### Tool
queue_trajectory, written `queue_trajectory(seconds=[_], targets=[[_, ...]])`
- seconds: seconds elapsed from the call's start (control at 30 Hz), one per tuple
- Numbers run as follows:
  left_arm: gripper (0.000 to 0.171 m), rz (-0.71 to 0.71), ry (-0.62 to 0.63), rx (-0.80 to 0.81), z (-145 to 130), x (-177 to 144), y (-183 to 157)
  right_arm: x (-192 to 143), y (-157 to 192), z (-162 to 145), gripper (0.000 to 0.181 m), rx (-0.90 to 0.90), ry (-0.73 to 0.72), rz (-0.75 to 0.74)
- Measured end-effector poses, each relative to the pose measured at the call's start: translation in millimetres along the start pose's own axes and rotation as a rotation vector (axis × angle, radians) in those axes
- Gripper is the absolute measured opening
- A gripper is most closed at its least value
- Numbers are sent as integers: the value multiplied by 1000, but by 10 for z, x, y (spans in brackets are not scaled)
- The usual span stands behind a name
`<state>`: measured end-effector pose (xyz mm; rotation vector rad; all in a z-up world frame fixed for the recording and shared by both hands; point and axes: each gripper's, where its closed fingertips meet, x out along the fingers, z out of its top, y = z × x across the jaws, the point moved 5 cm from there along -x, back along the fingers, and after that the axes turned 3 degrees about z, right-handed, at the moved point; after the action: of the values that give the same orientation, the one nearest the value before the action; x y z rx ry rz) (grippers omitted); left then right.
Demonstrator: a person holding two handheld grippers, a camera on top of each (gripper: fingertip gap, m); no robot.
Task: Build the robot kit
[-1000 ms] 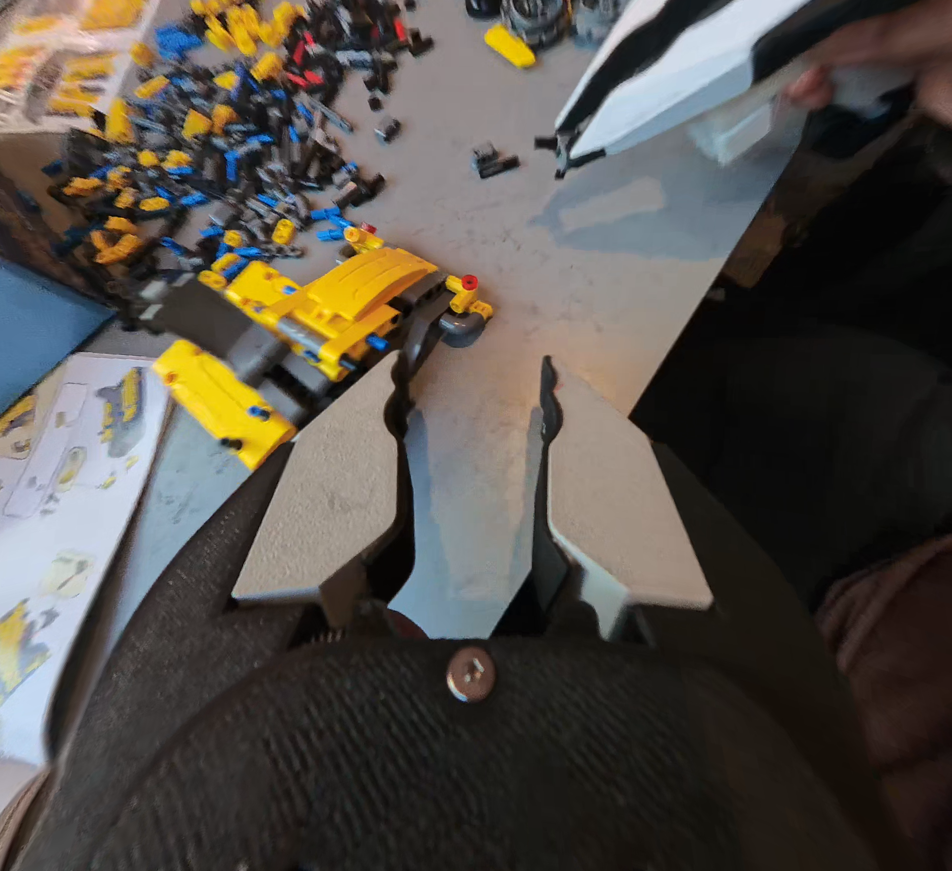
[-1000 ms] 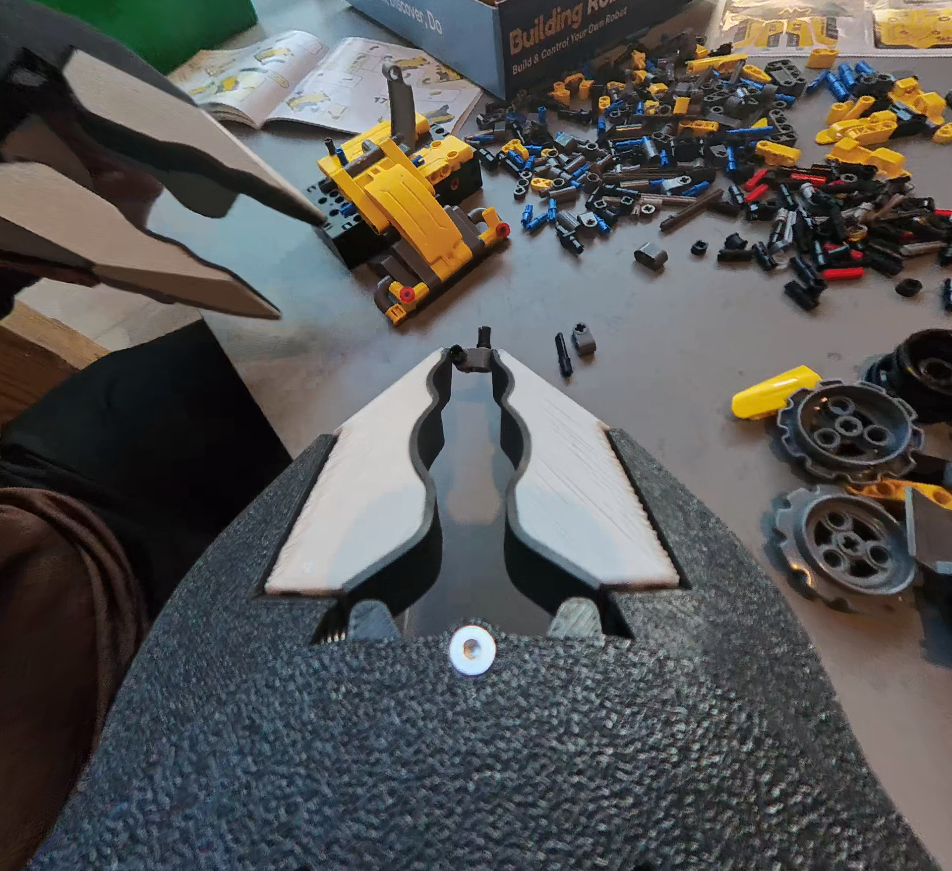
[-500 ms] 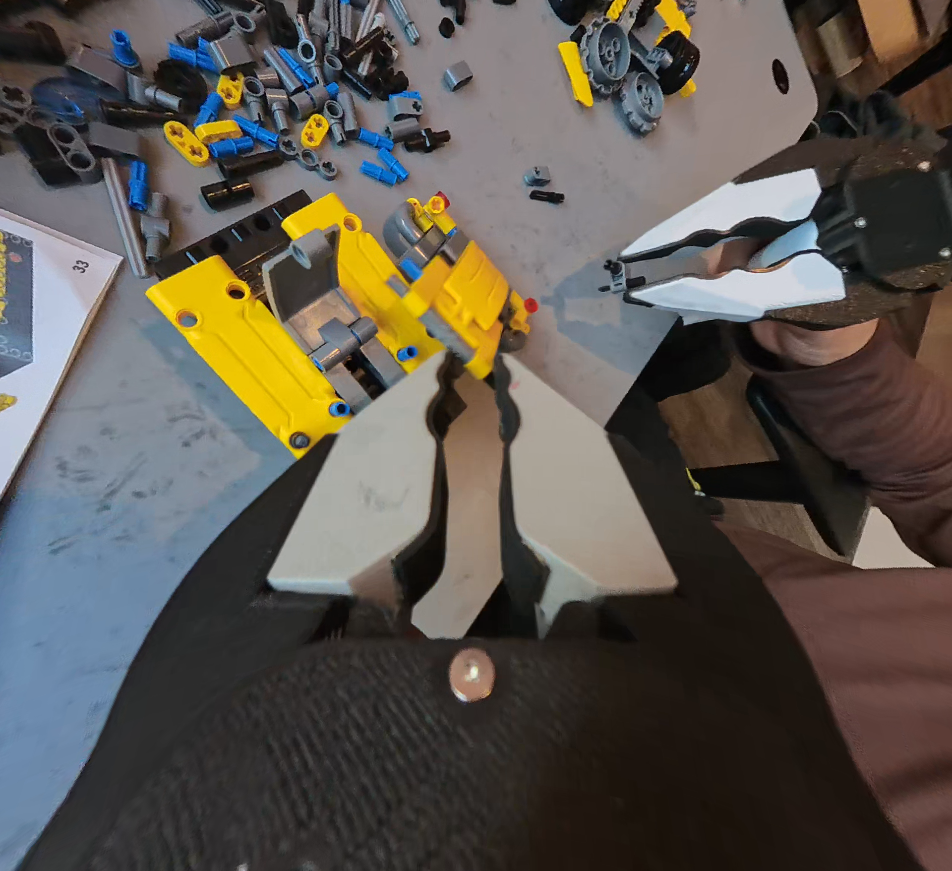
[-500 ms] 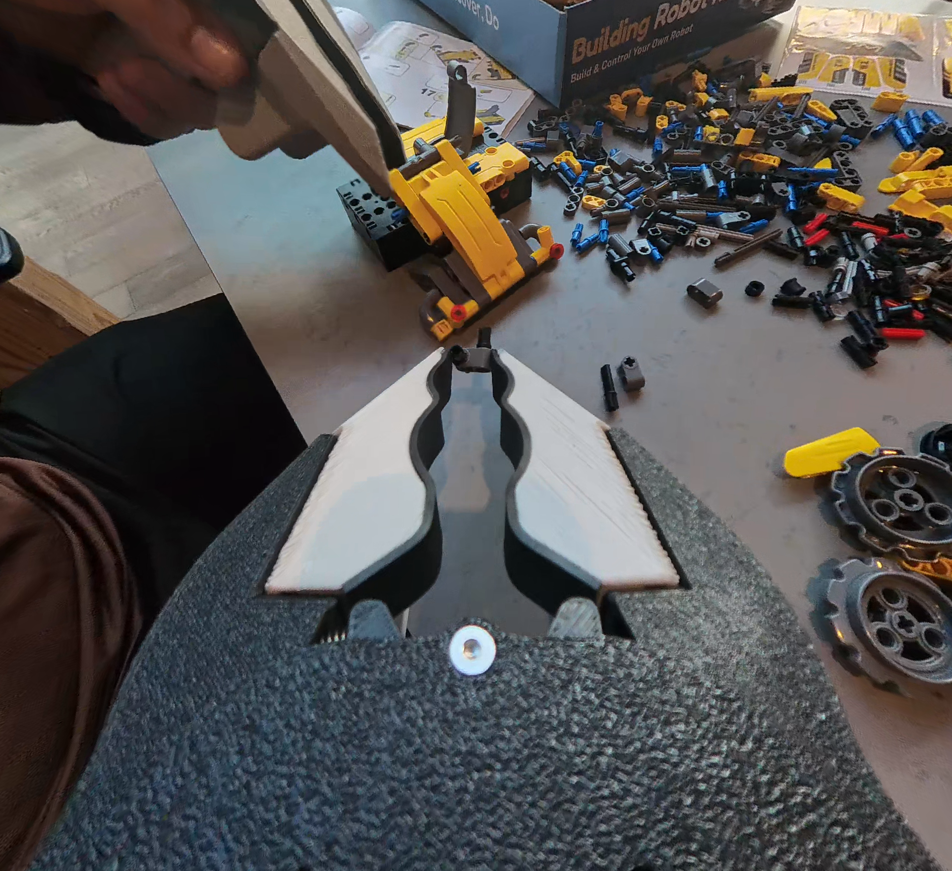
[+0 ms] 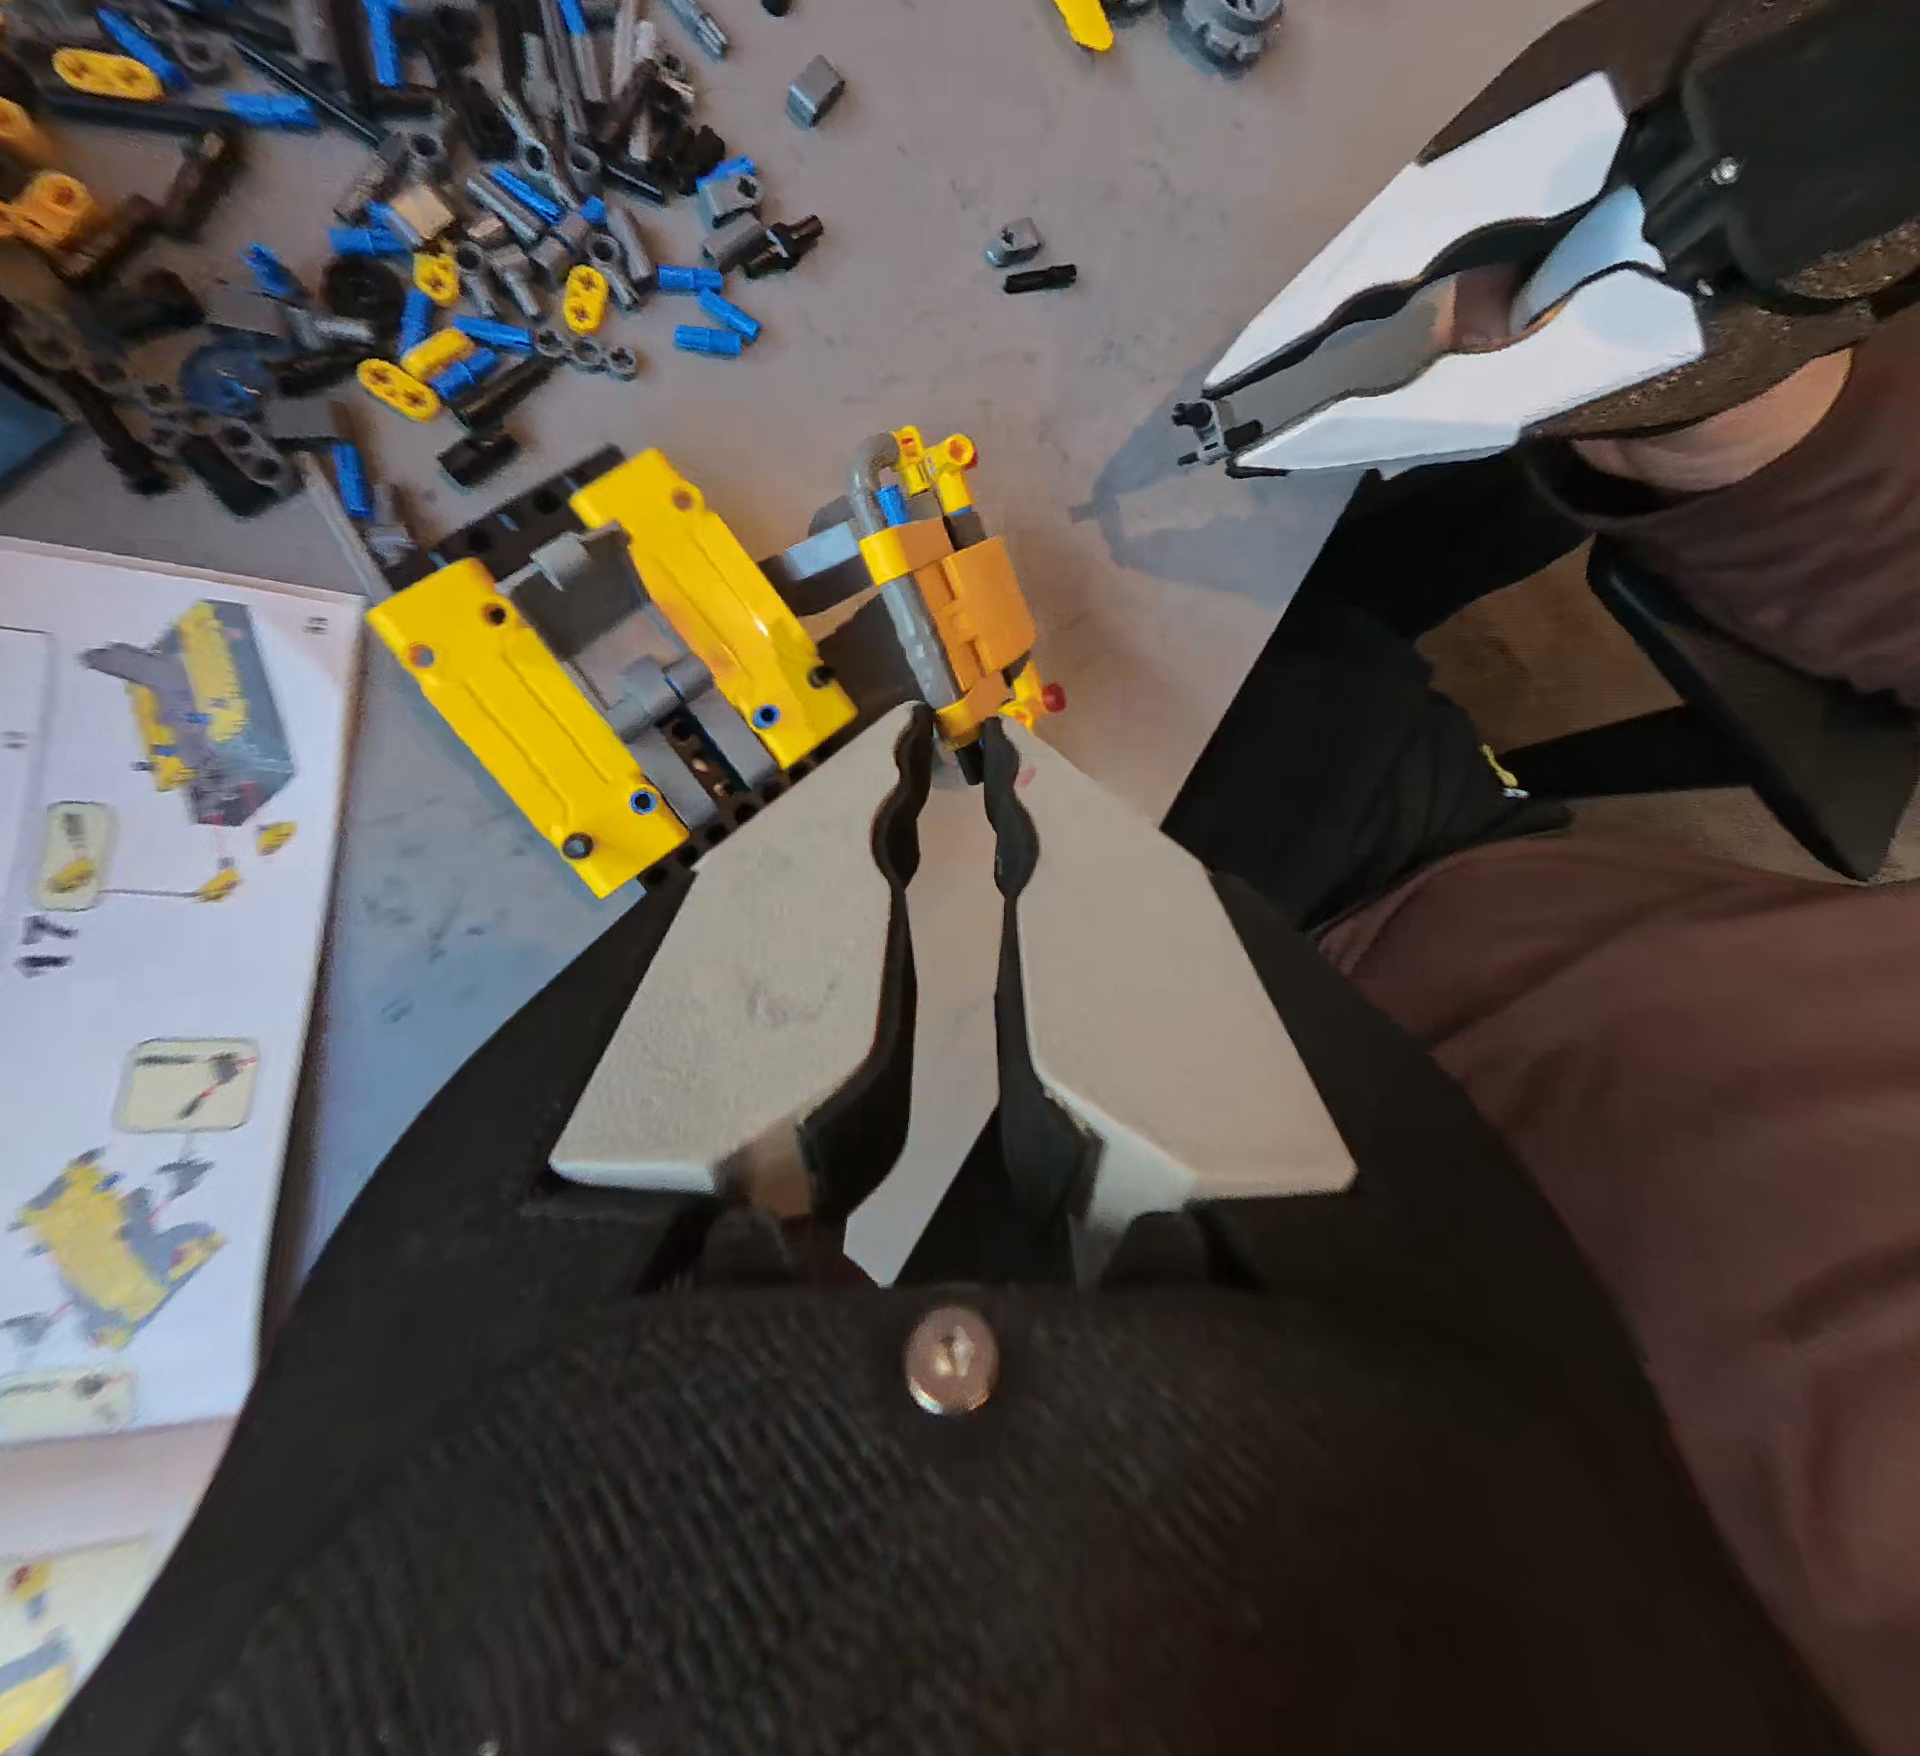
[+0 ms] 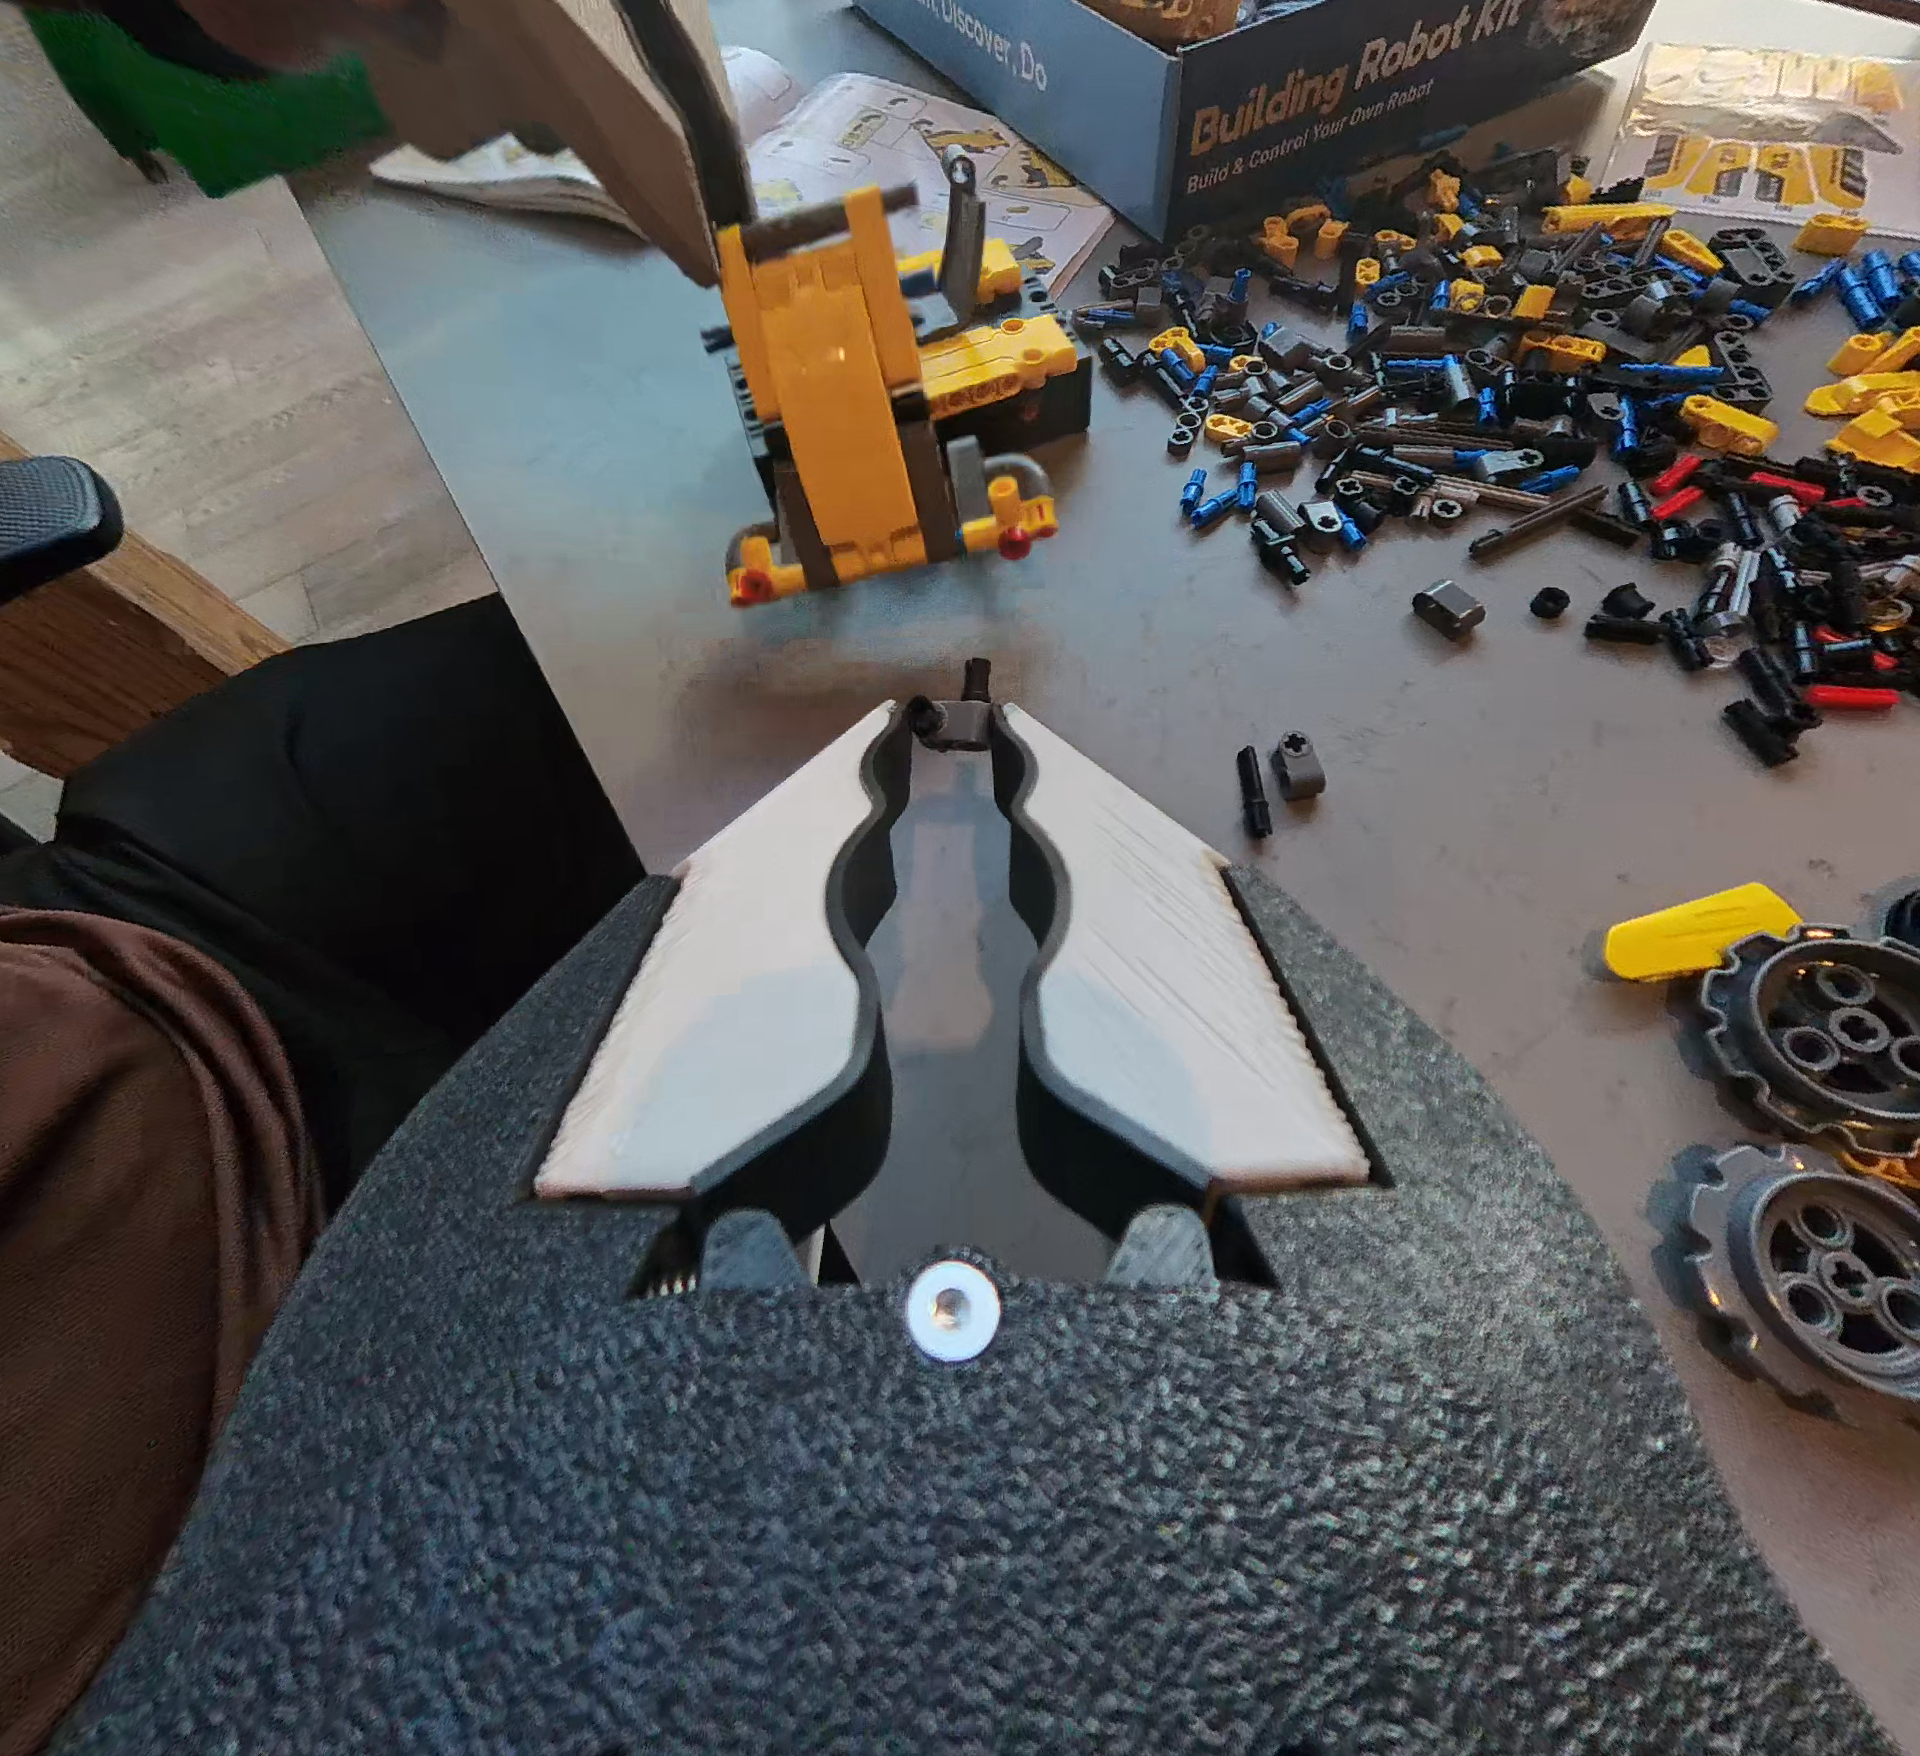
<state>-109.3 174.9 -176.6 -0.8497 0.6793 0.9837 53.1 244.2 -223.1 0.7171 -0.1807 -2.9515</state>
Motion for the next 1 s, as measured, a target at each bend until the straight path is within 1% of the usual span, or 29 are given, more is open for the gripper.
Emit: queue_trajectory(seconds=[0.03, 0.2, 0.3, 0.4, 0.57, 0.7, 0.8, 1.0], targets=[[7, 13, -4, -3, 27, -37, 43, 14, 0, -10, 11, -1, 7, -1], [6, -38, -52, -6, 143, -154, 115, 66, 3, -61, 11, -13, 39, -12], [6, -79, -106, -50, 175, -177, 163, 76, -8, -77, 11, -7, 46, -14], [6, -74, -142, -99, 132, -206, 325, 80, -15, -92, 11, 0, 50, -13], [6, -70, -247, -192, 13, -347, 572, 73, -16, -95, 11, -11, 54, -22], [6, -92, -306, -267, -103, -389, 696, 91, 2, -76, 11, -13, 53, -16], [6, -113, -346, -306, -157, -366, 731, 118, 35, -73, 11, -24, 62, -14], [5, -139, -364, -331, -260, -254, 716, 164, 74, -66, 11, -65, 79, -24]])
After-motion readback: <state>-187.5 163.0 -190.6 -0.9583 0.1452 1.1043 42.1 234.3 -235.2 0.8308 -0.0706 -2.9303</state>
